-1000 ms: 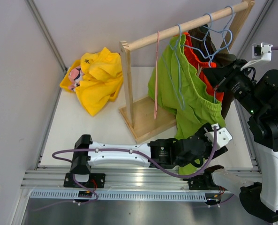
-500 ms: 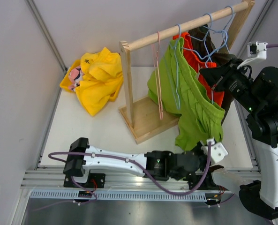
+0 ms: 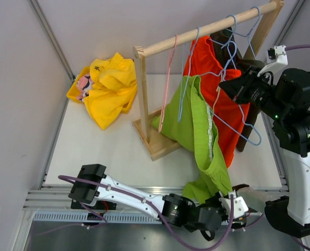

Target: Remove the shorts from the hanger

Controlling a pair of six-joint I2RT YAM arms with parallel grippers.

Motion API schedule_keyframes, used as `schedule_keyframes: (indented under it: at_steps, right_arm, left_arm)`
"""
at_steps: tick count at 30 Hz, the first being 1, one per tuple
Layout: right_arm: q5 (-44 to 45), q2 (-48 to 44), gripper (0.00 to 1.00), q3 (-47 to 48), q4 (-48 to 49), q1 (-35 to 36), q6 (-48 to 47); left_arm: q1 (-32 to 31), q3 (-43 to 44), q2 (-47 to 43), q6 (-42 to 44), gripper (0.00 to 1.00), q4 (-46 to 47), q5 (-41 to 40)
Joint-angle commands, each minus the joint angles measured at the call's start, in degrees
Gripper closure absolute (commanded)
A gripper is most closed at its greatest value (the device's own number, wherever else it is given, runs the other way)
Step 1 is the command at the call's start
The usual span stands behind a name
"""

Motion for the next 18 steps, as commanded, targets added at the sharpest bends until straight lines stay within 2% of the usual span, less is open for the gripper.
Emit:
schedule_keyframes:
  at_steps: [1,3,9,15,18]
  right_arm:
    - [1.00,-2.76,1.00,2.11,7.54,-0.38,1.51]
    - [0.91,-4.51,1.00,2.11,3.24,-0.38,1.52]
    - [0.38,-8.29,1.00,3.69,-11.00,-0.38,0.55]
    - [1.61,-9.44,1.00,5.79,-19.61,-0.38,-0.15]
    - [2.32,-9.27,1.00,6.41,-19.55,-0.29,-0.68]
  left_arm:
    - [3.79,3.13,-1.00,-3.04,1.00,-0.66,0.72]
    - [5.81,5.48,-0.92,-2.08,1.00,-0.93,-0.50]
    - [17.31,13.93,0.84,-4.35,1.00,-11.20,-1.57]
    - [21.11,16.05,-1.26,-3.04,1.00,-14.19,-2.61]
    - [20.94,14.65,-3.98,-3.65,1.00,-15.16,-0.53]
